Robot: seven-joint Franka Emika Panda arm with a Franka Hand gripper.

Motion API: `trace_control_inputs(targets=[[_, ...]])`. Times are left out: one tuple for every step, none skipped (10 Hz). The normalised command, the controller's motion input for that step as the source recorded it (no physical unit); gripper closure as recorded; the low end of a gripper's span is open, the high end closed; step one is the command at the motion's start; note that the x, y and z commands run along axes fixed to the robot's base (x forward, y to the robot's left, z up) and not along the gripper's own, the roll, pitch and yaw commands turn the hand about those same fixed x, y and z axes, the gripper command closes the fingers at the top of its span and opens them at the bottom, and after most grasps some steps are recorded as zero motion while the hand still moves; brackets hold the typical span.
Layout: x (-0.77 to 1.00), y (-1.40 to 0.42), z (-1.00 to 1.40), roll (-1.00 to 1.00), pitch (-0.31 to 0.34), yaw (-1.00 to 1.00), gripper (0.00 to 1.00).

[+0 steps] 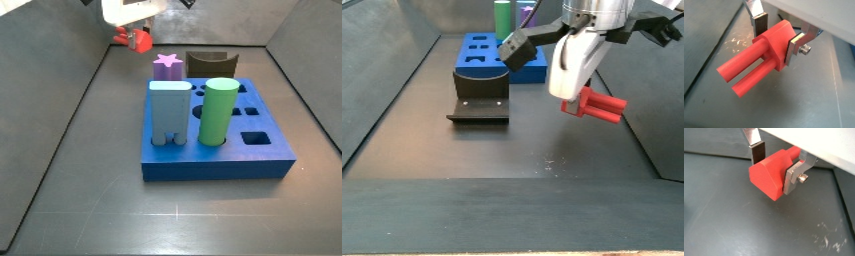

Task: Pick up the 3 prong object. Move up. Rotate the 3 prong object. Place the 3 prong object on the fixture. Regrasp the 3 prong object. Move to above the board. Insert the 3 prong object.
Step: Rotate the 3 prong object.

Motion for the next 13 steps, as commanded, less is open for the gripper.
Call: trace_control_inputs(targets=[[-0.01, 0.01, 0.01, -0.01, -0.003, -1.00, 1.00], [-0.01, 0.01, 0.01, -0.01, -0.003, -1.00, 1.00], [-0.01, 0.01, 0.01, -0.01, -0.003, -1.00, 1.00], [-0.01, 0.01, 0.01, -0.01, -0.004, -1.00, 1.00], [-0.01, 0.01, 0.01, -0.01, -0.004, -1.00, 1.00], [-0.01, 0.01, 0.01, -0.01, -0.004, -1.00, 1.00], [-0.01, 0.01, 0.01, -0.01, -0.005, -1.00, 1.00], [-0.01, 0.01, 0.01, -0.02, -0.006, -1.00, 1.00], [-0.01, 0.01, 0.01, -0.02, -0.007, -1.00, 1.00], [-0.01, 0.01, 0.01, -0.02, -0.008, -1.00, 1.00], [-0.01, 0.01, 0.01, -0.03, -0.009, -1.00, 1.00], [-0.01, 0.01, 0.01, -0.03, -0.011, -0.82, 1.00], [-0.01, 0.01, 0.01, -0.03, -0.011, -0.60, 1.00]])
